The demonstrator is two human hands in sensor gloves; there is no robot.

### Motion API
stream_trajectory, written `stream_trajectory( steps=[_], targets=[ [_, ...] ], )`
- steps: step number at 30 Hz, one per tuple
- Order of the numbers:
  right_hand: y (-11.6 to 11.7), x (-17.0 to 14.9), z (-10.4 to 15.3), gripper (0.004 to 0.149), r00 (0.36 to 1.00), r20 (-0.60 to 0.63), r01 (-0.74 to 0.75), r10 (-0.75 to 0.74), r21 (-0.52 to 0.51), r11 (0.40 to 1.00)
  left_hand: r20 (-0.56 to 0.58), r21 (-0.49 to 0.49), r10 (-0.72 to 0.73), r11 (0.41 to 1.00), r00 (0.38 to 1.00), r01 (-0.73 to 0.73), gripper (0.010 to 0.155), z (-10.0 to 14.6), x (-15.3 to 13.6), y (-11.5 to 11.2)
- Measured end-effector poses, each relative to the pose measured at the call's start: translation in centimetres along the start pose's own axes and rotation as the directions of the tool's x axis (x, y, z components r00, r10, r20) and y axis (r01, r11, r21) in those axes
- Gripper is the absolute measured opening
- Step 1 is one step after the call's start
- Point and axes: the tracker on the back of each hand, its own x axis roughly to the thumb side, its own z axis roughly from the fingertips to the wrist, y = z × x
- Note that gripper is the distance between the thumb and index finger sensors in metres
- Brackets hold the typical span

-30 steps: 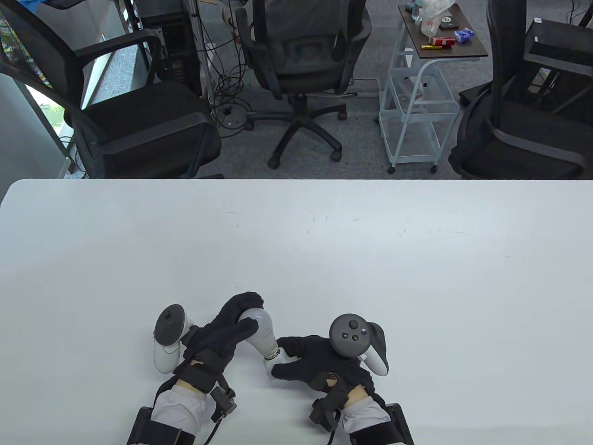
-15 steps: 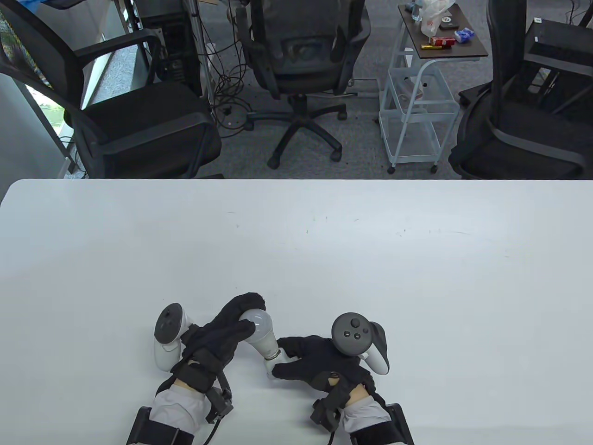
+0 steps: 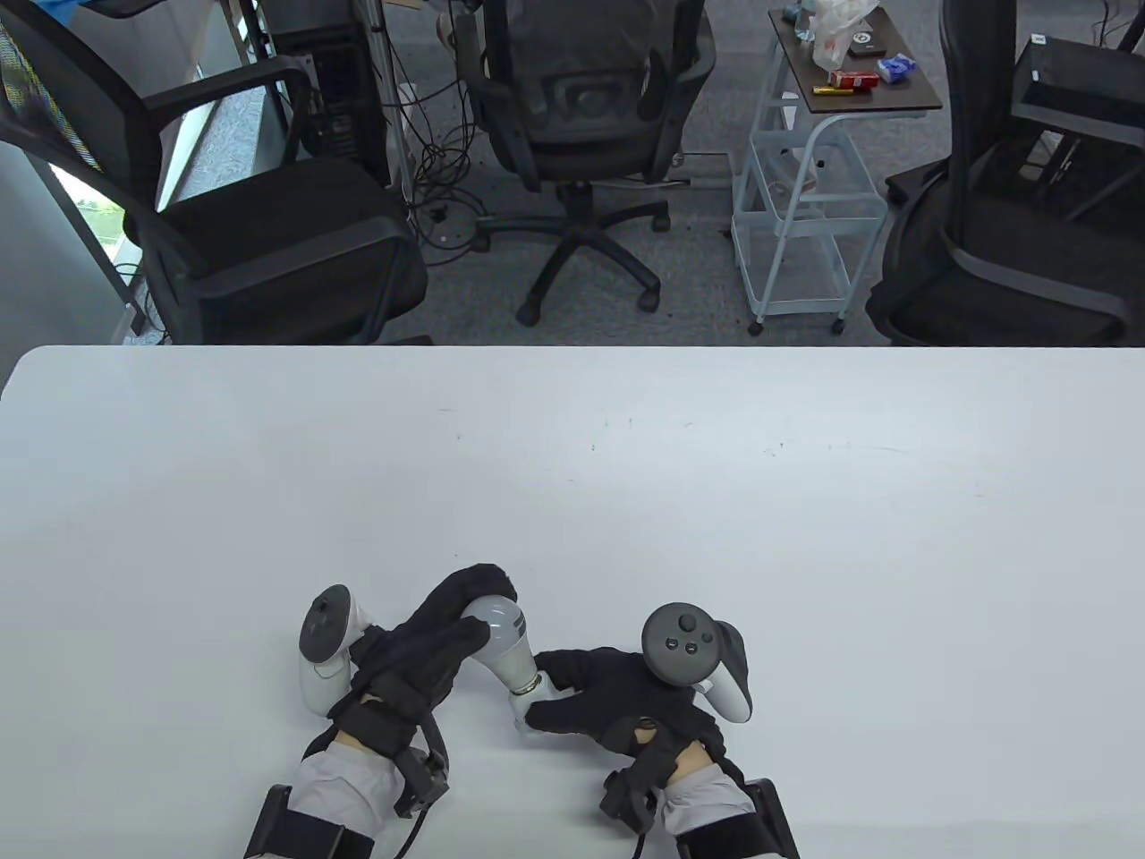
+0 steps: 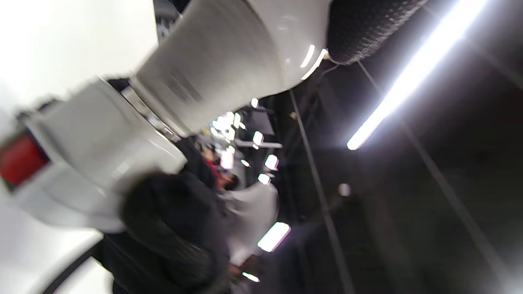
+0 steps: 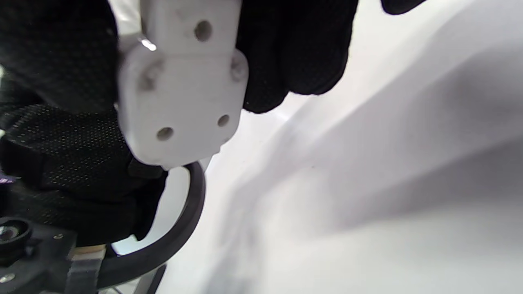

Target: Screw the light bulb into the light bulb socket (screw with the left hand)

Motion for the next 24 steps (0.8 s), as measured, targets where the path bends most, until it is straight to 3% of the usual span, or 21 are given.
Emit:
stream_trajectory(
  steps=[2, 6, 9, 12, 15, 24],
  targets=[
    [-0.01, -0.05, 0.06, 0.061, 1.0, -0.017, -0.018, 0.018, -0.017, 1.0, -0.013, 0.002, -0.009, 1.0, 1.0, 0.009, 0.07, -0.01, -0.02, -0.04],
    [-0.04, -0.14, 0.1, 0.061, 0.999, -0.035, -0.034, 0.033, -0.032, 0.999, -0.092, 0.071, -0.186, 0.979, 0.978, 0.193, 0.078, 0.13, 0.2, -0.22],
    [0.04, -0.11, 0.07, 0.061, 0.999, -0.035, -0.039, 0.038, -0.03, 0.999, -0.123, 0.098, -0.265, 0.956, 0.957, 0.277, 0.071, 0.2, 0.42, -0.24],
    [0.02, -0.12, 0.02, 0.061, 1.0, -0.022, -0.022, 0.021, -0.015, 1.0, -0.052, 0.061, -0.168, 0.983, 0.984, 0.171, 0.066, 0.14, 0.35, 0.04],
    [-0.02, -0.25, -0.05, 0.061, 1.0, -0.007, 0.005, -0.005, 0.006, 1.0, -0.028, 0.038, -0.054, 0.998, 0.998, 0.055, 0.072, 0.16, 0.04, 0.24],
    [-0.07, -0.12, 0.24, 0.061, 0.995, -0.06, -0.083, 0.079, -0.07, 0.994, -0.094, 0.055, -0.122, 0.99, 0.988, 0.127, 0.077, 0.26, -0.27, 0.04]
  ],
)
